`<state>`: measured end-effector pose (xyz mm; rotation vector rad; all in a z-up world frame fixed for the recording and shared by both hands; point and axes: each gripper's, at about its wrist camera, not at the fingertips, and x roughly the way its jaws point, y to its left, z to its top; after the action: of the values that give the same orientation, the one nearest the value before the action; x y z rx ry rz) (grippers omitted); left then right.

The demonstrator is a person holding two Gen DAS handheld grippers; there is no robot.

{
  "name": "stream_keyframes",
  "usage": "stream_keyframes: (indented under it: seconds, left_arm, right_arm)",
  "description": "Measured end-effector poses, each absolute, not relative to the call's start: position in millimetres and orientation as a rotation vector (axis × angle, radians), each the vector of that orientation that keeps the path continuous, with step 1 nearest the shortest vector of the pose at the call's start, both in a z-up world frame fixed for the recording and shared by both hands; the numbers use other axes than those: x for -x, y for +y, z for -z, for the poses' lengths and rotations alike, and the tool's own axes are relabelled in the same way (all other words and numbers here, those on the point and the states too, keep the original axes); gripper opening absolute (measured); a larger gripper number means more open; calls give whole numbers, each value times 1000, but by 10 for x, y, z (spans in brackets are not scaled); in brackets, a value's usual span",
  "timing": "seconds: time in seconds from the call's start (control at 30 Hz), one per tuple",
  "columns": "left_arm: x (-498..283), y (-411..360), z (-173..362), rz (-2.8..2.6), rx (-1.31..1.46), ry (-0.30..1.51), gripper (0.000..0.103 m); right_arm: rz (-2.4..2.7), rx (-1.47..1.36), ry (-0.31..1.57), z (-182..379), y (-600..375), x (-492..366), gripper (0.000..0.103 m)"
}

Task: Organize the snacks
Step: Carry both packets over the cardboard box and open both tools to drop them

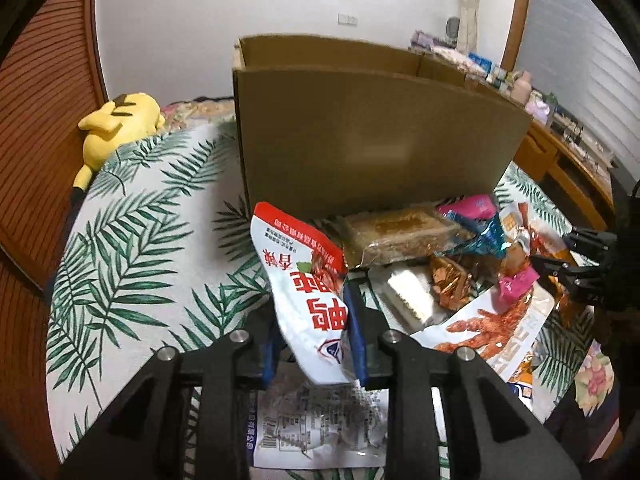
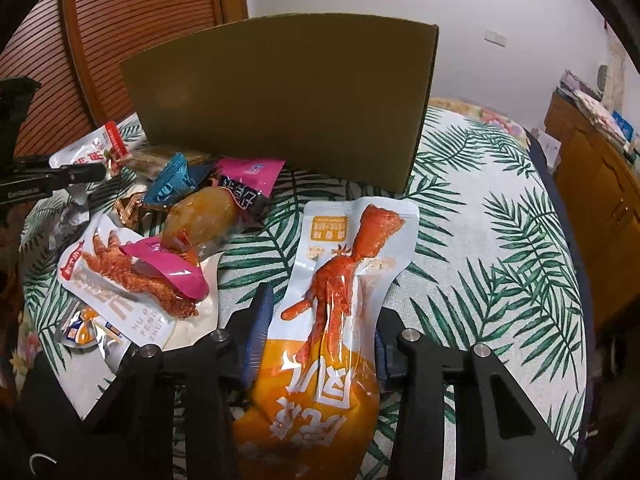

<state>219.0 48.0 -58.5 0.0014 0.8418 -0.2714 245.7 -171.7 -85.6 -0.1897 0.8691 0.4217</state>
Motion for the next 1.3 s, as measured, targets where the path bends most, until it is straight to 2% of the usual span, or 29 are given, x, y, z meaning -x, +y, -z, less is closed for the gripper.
stream_keyframes:
  seconds: [0.13,0.7,1.03,1.3]
  left_arm:
    - [-2131,462,518,282,6,807,22]
    - [-2026,479,484,305,50,744,19]
    - [-1893,463,87,331,61,634,19]
    - [-2141,398,-287,349,43,553,19]
  right_arm:
    - [-407,157,855,805,-1784,-2399,41]
    - [-378,108,778,513,-1899,-2269,41]
    - [-401,125,699,186,-1817,-2198,41]
    - [-426,172,610,-231,-1642,-2400,41]
